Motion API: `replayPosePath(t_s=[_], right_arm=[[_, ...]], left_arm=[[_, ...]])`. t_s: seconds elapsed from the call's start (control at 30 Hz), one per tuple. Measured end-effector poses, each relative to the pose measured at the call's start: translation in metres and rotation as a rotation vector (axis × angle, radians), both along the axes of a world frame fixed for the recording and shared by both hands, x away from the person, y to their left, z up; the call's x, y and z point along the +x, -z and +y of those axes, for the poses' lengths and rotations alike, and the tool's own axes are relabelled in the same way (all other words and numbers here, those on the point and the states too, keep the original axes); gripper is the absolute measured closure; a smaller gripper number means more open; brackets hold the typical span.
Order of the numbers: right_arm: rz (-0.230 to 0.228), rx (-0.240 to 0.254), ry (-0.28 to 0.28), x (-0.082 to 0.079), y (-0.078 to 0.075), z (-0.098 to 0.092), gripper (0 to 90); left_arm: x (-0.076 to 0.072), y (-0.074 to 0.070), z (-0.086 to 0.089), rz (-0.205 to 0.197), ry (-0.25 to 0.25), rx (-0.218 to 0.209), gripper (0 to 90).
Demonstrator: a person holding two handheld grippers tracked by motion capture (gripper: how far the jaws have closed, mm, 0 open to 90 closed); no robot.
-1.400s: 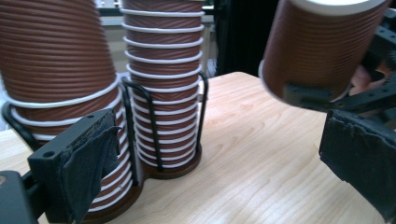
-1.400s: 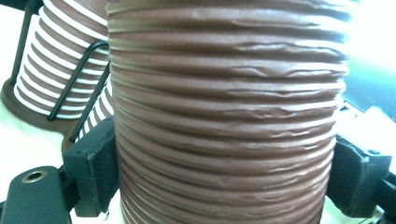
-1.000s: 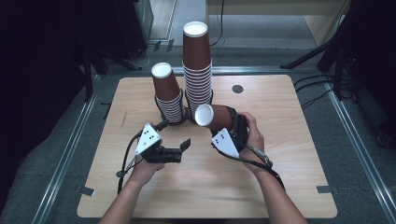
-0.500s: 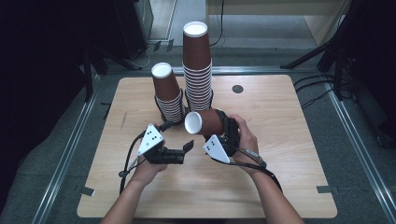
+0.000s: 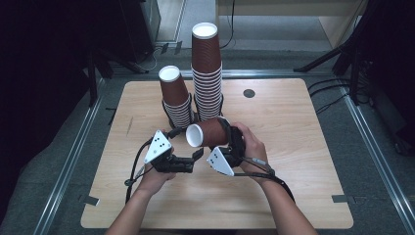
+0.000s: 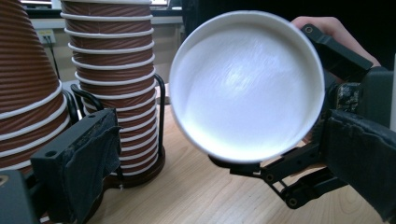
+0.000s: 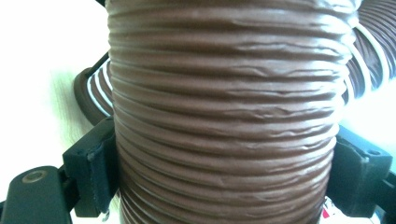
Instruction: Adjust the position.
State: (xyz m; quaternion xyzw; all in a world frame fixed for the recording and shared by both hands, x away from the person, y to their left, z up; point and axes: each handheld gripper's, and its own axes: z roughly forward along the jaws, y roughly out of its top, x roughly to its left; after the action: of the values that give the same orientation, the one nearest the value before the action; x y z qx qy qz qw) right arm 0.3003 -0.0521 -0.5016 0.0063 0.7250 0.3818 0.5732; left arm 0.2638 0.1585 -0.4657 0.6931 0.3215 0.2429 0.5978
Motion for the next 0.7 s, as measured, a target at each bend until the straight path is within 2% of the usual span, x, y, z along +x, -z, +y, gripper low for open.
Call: replayPosePath(t_s=[0.2,0.27,0.53,0.7], right_arm=[[-0.014,-0.025,-0.023,-0.0017,0.0006,0.0041,12.9],[-0.019,-0.033,-0.029,-0.0021,0.0003,0.0051,12.9],[-0.021,-0.038,-0.042,-0.003,-0.0003,0.0081,12.9],[-0.026,-0.058,-0.058,-0.0044,0.0005,0.0102,12.9]], left_arm=[[0.0004,-0.0017,0.0005,0.016,0.012,-0.007,0.2],[0.0005,-0.0025,0.0008,0.02,-0.009,-0.008,5.0],[-0.0005,-0.0033,0.0008,0.016,0.013,-0.008,8.0],[-0.0014,-0.0033,-0.0012,0.013,0.021,-0.003,13.5]])
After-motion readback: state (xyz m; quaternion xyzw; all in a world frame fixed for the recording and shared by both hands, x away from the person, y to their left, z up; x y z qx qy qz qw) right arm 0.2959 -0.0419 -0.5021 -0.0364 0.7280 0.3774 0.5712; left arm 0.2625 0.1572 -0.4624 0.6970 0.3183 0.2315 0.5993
